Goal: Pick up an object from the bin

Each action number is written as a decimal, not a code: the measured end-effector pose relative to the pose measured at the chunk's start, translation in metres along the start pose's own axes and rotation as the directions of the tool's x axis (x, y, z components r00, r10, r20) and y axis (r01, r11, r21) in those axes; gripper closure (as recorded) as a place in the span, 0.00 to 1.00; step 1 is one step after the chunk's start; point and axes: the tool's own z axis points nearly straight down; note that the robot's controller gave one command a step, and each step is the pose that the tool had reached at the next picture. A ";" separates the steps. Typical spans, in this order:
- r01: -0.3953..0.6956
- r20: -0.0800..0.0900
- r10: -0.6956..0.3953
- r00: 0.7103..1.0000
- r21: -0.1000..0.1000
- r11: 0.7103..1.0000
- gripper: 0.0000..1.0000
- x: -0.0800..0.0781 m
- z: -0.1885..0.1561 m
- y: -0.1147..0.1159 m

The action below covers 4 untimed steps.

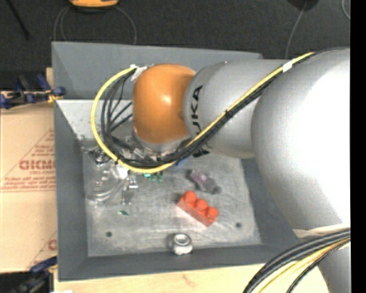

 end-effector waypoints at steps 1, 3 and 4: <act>0.180 0.002 -0.180 0.984 0.001 0.984 0.00 -0.003 0.021 0.009; 0.431 0.002 -0.431 0.902 0.001 0.902 0.00 0.011 0.053 0.014; 0.424 0.003 -0.424 0.905 0.000 0.905 0.00 0.009 0.052 0.014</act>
Offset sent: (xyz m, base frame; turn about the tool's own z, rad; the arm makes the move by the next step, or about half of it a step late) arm 0.0032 0.0233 -0.0592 -0.3210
